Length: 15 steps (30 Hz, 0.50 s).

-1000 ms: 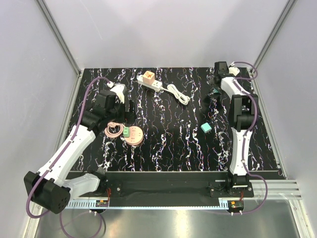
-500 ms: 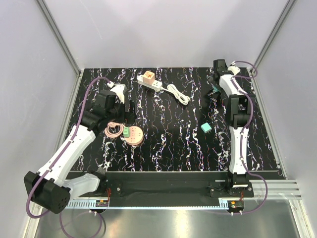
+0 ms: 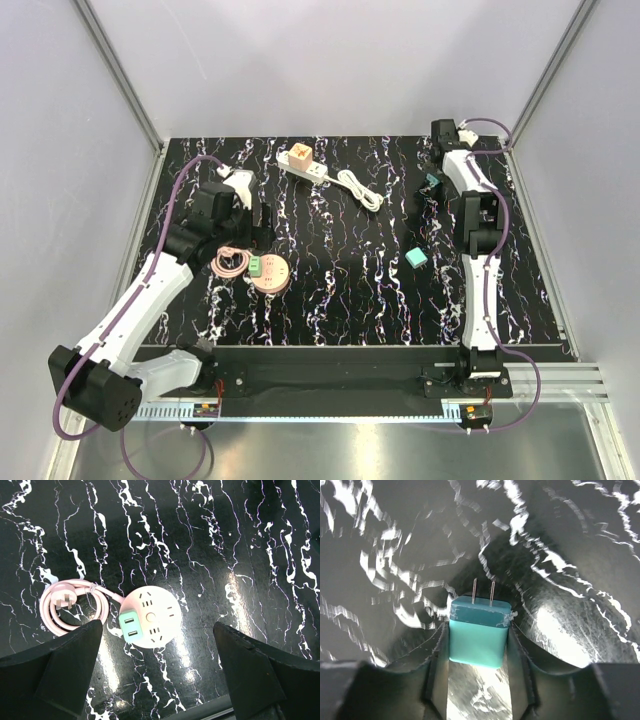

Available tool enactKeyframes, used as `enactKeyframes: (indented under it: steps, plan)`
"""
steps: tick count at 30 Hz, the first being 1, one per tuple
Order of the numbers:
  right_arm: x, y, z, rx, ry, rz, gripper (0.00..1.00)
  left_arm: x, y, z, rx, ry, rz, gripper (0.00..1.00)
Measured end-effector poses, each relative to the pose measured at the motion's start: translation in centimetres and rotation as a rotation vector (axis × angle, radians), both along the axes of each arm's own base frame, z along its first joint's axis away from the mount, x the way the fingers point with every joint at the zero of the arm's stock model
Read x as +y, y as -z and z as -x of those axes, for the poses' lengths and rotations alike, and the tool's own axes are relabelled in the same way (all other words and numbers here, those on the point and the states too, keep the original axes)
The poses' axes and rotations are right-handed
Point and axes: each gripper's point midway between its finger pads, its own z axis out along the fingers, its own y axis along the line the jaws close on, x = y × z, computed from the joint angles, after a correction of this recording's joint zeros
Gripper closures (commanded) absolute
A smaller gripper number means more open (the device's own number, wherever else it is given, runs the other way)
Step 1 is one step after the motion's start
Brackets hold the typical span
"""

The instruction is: Insert the plug

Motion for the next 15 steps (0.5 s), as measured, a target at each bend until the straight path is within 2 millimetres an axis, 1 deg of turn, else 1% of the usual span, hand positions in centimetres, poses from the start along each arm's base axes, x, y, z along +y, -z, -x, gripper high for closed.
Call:
enactKeyframes:
  steps: [1,4,5,7,8,10,12,13,14,15]
  plan:
    - [0.4,0.0,0.3,0.01,-0.031,-0.006,0.89,0.0,0.1,0.0,0.002,0.003,0.001,0.01]
    - [2.1,-0.3,3.1,0.067,-0.181,-0.035,0.94,-0.3,0.2,0.2,0.01,0.012,0.013,0.01]
    - [3.0,-0.6,4.5,0.084,-0.245,-0.05,0.95,-0.5,0.2,0.2,0.012,0.017,0.023,0.01]
    - [5.4,-2.2,7.9,0.105,-0.399,-0.076,0.98,-1.0,0.0,0.3,0.014,0.028,0.047,0.01]
    - [7.0,-3.4,9.5,0.091,-0.485,-0.08,0.98,-1.2,0.0,0.3,0.018,0.032,0.059,0.01]
    - [10.7,-6.7,12.7,0.033,-0.669,-0.073,0.97,-1.8,-0.1,0.5,0.039,0.05,0.085,0.01]
    - [15.8,-10.8,16.3,-0.084,-0.899,-0.051,0.97,-2.6,-0.6,0.5,0.055,0.07,0.123,0.01]
    - [18.3,-12.7,18.2,-0.151,-1.008,-0.036,1.0,-3.1,-1.0,0.5,0.062,0.085,0.148,0.01]
    - [20.2,-14.1,19.8,-0.198,-1.092,-0.032,1.0,-3.5,-1.5,0.6,0.066,0.097,0.171,0.01]
    - [22.8,-15.8,22.0,-0.263,-1.201,-0.03,1.0,-4.0,-2.2,0.7,0.07,0.118,0.201,0.01]
